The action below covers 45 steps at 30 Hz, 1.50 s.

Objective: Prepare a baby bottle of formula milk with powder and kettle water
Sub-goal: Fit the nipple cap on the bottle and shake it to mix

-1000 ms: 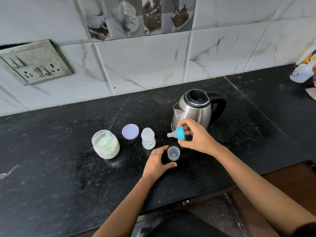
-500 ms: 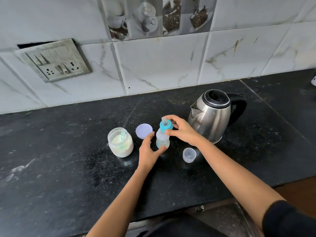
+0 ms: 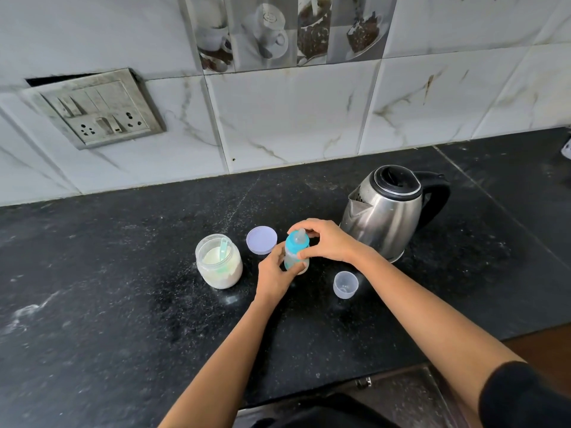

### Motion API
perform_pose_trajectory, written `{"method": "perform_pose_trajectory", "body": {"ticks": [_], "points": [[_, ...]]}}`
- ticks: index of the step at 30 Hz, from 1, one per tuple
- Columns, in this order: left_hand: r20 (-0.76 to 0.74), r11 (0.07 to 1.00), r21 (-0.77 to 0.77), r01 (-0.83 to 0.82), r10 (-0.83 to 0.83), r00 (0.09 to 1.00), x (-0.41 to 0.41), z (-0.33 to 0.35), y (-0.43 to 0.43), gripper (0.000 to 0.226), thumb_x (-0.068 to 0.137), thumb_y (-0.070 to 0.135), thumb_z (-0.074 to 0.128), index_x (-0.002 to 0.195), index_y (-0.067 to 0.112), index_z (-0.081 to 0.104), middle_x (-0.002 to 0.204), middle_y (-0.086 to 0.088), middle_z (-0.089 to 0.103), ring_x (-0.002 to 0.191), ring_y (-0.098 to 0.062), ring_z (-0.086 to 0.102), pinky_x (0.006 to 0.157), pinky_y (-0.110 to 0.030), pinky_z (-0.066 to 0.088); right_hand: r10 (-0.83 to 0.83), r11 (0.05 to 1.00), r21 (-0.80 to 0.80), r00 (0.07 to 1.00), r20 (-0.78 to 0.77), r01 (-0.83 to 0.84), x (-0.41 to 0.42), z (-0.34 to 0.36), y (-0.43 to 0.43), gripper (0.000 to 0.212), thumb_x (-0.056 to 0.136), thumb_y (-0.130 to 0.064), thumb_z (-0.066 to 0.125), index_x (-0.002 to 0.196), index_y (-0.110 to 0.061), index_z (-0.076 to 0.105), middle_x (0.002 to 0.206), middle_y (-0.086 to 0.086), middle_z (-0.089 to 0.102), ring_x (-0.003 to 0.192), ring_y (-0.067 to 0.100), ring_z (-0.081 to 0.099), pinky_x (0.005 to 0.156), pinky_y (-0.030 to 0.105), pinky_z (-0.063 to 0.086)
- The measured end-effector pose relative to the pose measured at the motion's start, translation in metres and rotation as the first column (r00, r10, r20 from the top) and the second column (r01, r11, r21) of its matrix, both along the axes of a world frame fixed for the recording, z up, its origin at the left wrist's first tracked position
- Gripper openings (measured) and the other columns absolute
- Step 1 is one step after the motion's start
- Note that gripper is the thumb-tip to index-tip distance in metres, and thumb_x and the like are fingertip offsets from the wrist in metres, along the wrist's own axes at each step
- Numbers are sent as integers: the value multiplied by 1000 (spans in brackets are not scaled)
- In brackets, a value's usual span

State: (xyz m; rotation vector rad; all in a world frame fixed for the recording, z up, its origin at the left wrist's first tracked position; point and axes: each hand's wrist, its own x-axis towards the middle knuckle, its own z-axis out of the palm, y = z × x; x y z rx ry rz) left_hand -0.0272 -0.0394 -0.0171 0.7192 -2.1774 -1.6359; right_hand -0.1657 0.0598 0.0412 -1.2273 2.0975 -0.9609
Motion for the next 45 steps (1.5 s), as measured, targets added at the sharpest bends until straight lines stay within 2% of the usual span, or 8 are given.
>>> {"method": "perform_pose_trajectory", "body": {"ticks": [7, 14, 19, 23, 26, 32, 38, 45], "points": [[3, 1000, -16, 26, -26, 1000, 0, -2, -3, 53, 78, 19, 77, 126, 20, 55, 116, 10, 63, 101, 1, 61, 65, -5, 46, 101, 984, 151, 995, -22, -97, -7, 20, -12, 48, 69, -12, 80, 114, -20, 65, 108, -5, 61, 104, 13, 60, 91, 33, 53], [8, 999, -15, 32, -32, 999, 0, -3, -4, 53, 80, 19, 75, 128, 22, 52, 116, 15, 58, 99, 5, 57, 61, -2, 43, -69, 997, 23, 996, -58, 70, 1, 1, -5, 50, 64, -21, 86, 110, -23, 67, 105, -9, 67, 97, 7, 63, 87, 33, 56], [9, 999, -12, 38, -38, 999, -1, -9, -6, 56, 78, 21, 76, 129, 20, 52, 120, 14, 59, 108, 1, 57, 78, -1, 42, -39, 999, -27, 999, 13, 39, 1, -4, 1, 52, 71, -16, 82, 120, -21, 64, 116, -7, 65, 108, 7, 61, 95, 32, 52], [20, 998, -18, 55, -55, 998, -3, -14, -10, 59, 77, 23, 78, 129, 20, 53, 124, 11, 60, 111, 1, 57, 96, -13, 43, 43, 999, 17, 991, 128, -46, -6, 2, 2, 54, 75, -6, 77, 124, -19, 61, 124, -5, 62, 117, 10, 58, 101, 33, 48], [45, 998, -20, 57, -56, 997, -2, -12, -10, 60, 77, 22, 77, 131, 20, 50, 122, 15, 57, 111, 0, 55, 85, -1, 40, 93, 994, 43, 984, 152, -100, -10, 6, 0, 55, 76, -2, 75, 126, -19, 60, 126, -5, 61, 119, 9, 56, 102, 32, 48], [40, 999, -13, 47, -47, 998, -3, -9, -9, 57, 76, 20, 78, 127, 19, 53, 116, 16, 58, 99, 11, 54, 79, 2, 38, 9, 1000, 28, 1000, 28, -9, -2, 4, -2, 51, 67, -13, 84, 114, -20, 65, 111, -8, 65, 105, 8, 61, 92, 26, 52], [30, 999, -22, 46, -45, 999, -3, -14, -9, 56, 76, 22, 79, 127, 19, 55, 120, 13, 63, 107, 6, 57, 93, -10, 44, -275, 960, -84, 957, -90, 268, 24, -12, -4, 48, 63, -26, 88, 104, -19, 64, 102, -9, 66, 87, 4, 60, 77, 19, 49], [40, 997, -24, 77, -76, 996, -2, -8, -11, 54, 78, 19, 76, 126, 21, 53, 113, 17, 58, 97, 10, 56, 65, 0, 42, -47, 999, 5, 993, -109, 48, 9, -1, 0, 49, 73, -20, 81, 117, -21, 62, 113, -9, 64, 103, 6, 59, 87, 21, 49]]}}
